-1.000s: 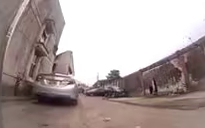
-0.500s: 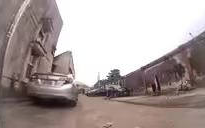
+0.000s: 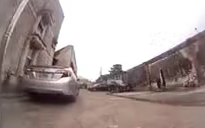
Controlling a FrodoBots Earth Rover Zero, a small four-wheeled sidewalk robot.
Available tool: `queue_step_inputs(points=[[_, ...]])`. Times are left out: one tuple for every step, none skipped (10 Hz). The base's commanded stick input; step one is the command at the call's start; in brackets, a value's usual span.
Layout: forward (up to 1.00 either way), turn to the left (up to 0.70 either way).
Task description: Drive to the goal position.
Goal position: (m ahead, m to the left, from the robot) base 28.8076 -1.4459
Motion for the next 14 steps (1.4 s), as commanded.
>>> queue_step_inputs(points=[[0.84, 0.03], [0.84, 0.03], [0.84, 0.03], [0.84, 0.03], [0.84, 0.03], [0.84, 0.03], [0.84, 0.03], [0.84, 0.03], [0.84, 0.03], [0.84, 0.03], [0.84, 0.03], [0.84, 0.03], [0.84, 0.03], [0.84, 0.03]])
